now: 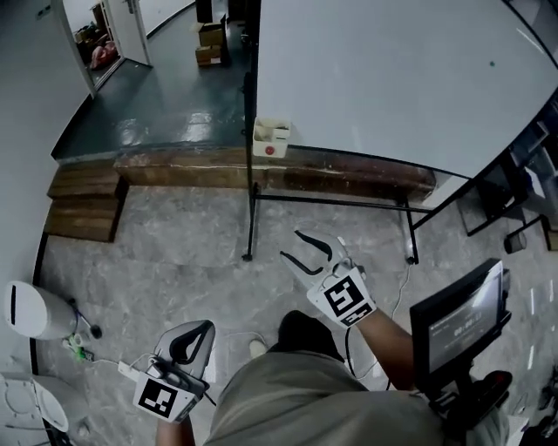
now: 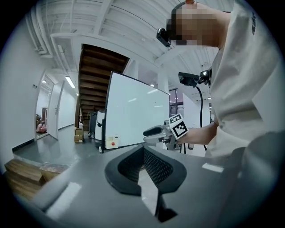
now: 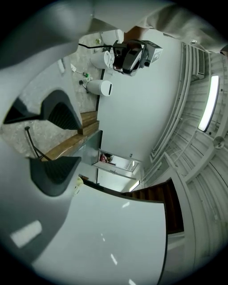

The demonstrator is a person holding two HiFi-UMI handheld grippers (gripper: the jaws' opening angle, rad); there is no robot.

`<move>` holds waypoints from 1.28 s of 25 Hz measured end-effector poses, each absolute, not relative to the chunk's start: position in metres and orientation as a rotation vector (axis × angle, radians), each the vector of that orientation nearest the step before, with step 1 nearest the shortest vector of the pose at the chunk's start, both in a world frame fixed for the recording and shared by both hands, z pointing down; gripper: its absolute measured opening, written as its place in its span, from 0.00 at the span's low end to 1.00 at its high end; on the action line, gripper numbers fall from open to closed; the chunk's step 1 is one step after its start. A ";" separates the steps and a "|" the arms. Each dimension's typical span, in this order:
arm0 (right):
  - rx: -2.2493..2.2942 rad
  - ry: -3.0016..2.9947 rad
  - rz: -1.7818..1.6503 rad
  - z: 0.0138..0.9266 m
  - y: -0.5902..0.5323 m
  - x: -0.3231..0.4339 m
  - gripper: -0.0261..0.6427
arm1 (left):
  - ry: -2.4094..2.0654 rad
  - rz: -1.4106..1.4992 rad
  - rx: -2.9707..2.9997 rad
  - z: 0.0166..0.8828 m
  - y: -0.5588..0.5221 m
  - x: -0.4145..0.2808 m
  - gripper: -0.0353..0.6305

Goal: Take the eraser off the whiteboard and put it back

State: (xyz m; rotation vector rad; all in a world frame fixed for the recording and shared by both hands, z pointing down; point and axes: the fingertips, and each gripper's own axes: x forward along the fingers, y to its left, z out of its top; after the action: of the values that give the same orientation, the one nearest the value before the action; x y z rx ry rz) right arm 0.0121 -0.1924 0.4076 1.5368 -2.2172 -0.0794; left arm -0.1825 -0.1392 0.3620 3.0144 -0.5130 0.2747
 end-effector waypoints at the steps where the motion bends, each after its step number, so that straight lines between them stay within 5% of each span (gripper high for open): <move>1: 1.565 -2.204 -0.071 0.405 -0.179 0.014 0.32 | -0.474 0.257 3.023 0.360 -0.135 -0.178 0.06; 13: 1.726 -2.185 -0.008 0.375 0.000 0.044 0.32 | -0.163 0.244 3.082 0.342 -0.005 -0.104 0.06; 32: 1.893 -2.020 0.072 0.405 0.115 0.075 0.31 | 0.139 0.356 3.123 0.362 0.075 -0.050 0.06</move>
State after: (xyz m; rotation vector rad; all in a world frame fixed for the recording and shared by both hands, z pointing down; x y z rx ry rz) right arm 0.0745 0.1150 0.4045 1.8933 -2.0196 0.0718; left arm -0.0504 0.0753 0.3624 3.1234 0.1385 0.3560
